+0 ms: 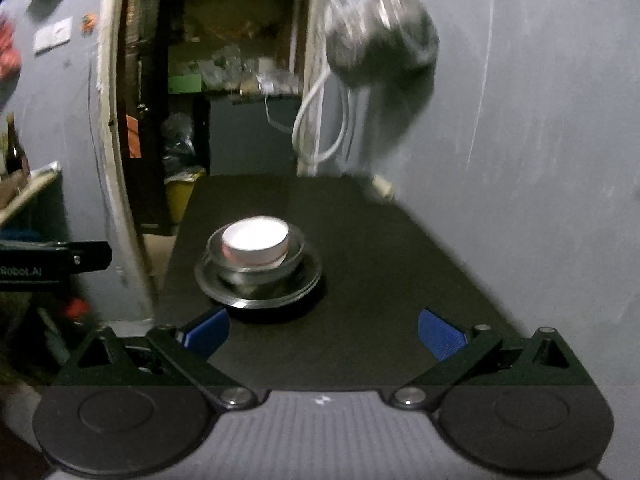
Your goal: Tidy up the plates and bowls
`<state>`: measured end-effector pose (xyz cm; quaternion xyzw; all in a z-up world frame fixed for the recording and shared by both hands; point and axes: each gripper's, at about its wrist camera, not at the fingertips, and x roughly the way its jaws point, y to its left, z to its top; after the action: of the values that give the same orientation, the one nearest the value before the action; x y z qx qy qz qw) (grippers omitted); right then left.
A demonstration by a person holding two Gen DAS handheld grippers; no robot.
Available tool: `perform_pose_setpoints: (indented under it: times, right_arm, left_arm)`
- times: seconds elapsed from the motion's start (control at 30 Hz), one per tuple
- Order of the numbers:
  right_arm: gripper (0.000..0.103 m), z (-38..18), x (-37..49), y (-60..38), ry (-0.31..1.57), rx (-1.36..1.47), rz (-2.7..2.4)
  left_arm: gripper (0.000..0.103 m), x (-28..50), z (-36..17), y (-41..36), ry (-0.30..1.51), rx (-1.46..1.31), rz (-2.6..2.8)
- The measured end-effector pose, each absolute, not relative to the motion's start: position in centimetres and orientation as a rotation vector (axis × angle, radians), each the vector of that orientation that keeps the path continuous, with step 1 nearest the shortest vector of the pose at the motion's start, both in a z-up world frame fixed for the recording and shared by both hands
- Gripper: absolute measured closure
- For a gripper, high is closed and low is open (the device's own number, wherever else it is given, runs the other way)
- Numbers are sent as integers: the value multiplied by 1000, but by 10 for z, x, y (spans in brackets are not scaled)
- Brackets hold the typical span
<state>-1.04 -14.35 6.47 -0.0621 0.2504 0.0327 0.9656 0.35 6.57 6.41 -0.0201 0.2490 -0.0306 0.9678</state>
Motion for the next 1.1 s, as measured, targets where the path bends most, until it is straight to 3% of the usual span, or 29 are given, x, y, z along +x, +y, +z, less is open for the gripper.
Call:
perform_pose_setpoints:
  times: [0.53, 1.1]
  right_arm:
    - [0, 71, -38, -193, 504, -166, 194]
    - [0, 72, -14, -242, 529, -5, 302]
  left_arm:
    - [1, -17, 61, 20, 556, -26, -54]
    - [1, -27, 65, -6, 616, 24, -6]
